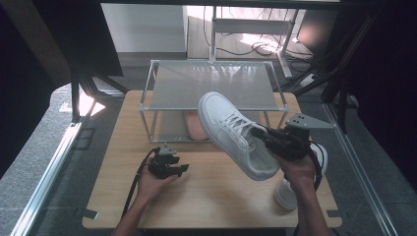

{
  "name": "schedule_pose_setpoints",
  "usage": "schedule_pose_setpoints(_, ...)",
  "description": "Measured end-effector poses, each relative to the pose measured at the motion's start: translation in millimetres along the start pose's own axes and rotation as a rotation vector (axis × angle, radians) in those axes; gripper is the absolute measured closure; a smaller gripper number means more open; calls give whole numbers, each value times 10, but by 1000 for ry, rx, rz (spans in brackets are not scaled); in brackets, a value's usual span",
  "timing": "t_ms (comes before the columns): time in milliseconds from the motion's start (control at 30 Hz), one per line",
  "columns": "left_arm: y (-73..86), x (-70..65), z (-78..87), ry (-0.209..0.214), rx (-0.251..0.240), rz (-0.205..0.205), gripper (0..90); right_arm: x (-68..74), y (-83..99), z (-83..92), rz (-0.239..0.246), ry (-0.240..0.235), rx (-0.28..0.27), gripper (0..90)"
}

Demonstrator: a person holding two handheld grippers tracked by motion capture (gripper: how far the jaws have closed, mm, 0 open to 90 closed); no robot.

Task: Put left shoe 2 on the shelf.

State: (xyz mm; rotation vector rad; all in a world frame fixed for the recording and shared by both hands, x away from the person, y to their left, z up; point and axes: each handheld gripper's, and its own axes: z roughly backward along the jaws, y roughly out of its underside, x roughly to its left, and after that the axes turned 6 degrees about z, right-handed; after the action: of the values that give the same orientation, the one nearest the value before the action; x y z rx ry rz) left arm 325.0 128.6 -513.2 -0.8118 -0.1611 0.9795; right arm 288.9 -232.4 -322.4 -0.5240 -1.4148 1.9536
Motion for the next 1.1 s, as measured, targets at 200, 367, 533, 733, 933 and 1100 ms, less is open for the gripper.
schedule_pose_setpoints(200,-1,8,9,2,-3,1,493,-35,-64,-33,-7,3,-20,831)
schedule_pose_setpoints(367,-2,6,9,2,-3,1,493,-54,-83,-65,-10,2,-23,831)
schedule_pose_setpoints(533,-2,0,8,4,-3,0,493,-101,-130,-113,-25,1,-31,831)
schedule_pose_setpoints(733,-2,3,4,7,-1,0,492,-157,-204,-187,-39,-1,-37,831)
schedule_pose_setpoints(933,-2,5,3,7,0,1,492,-190,-276,-240,-49,-3,-44,831)
schedule_pose_setpoints(1100,-2,4,2,8,0,0,492,-225,-346,-288,-58,2,-52,831)
